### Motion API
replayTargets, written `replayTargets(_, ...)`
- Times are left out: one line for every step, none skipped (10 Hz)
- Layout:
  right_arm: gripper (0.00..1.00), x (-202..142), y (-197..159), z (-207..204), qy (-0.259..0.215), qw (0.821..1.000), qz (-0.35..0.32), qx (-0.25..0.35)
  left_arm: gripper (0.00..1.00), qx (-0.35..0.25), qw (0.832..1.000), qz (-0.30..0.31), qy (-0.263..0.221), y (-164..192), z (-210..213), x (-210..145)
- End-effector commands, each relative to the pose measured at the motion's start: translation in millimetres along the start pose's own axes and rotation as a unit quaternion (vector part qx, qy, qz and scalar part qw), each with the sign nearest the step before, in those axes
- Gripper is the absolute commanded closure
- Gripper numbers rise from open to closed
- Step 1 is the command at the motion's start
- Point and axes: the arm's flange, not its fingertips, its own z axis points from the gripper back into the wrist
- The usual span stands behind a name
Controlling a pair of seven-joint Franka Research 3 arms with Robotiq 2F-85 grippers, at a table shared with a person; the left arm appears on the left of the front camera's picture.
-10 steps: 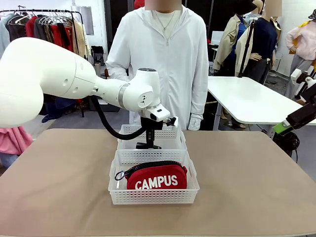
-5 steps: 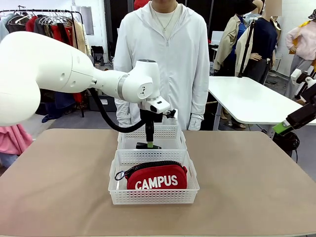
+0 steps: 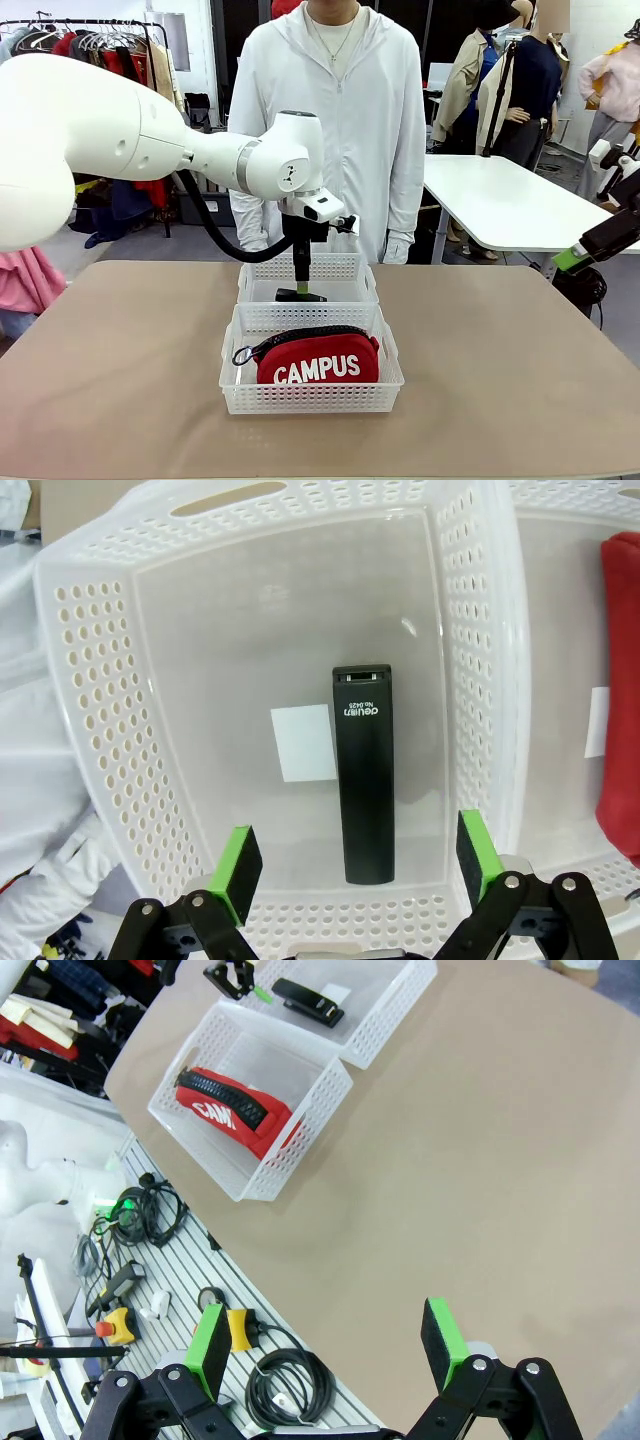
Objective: Distribute items into two baskets.
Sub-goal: Place the picked Stapler into the Organizing basket as instructed by the person.
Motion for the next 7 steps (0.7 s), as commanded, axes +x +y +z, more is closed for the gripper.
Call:
replayTargets(0.0,0.9,1.8,-0.7,-0.005,1.0,-0.002,0.004,0.0,0.003,1.0,-0.001,-0.002,0.9,0.8,0.1)
replayTargets(0.0,0.9,1.8,-0.7,-0.005,1.0,-0.002,0.004,0.0,0.003,1.0,-0.001,-0.002,0.9,0.8,0.1)
replayTargets(0.0,0.9,1.8,-0.7,-0.005,1.0,-0.002,0.004,0.0,0.003,1.0,-0.001,-0.002,0.9,0.8,0.1)
replayTargets(0.0,0.9,1.8,-0.7,-0.005,1.0,-0.002,0.004,0.0,0.003,1.0,-0.001,-0.002,0.9,0.8,0.1)
replayTargets(0.0,0.9,1.8,-0.7,-0.005,1.0,-0.002,0.004,0.0,0.003,1.0,-0.001,-0.002,0.9,0.8,0.1)
replayTargets(0.0,0.9,1.8,-0.7,-0.005,1.0,-0.002,0.004,0.0,0.003,1.0,-0.001,-0.002,0.9,0.8,0.1)
replayTargets(0.0,0.9,1.8,-0.7,-0.005,1.0,-0.002,0.004,0.0,0.003,1.0,-0.001,-0.002,0.9,0.8,0.1)
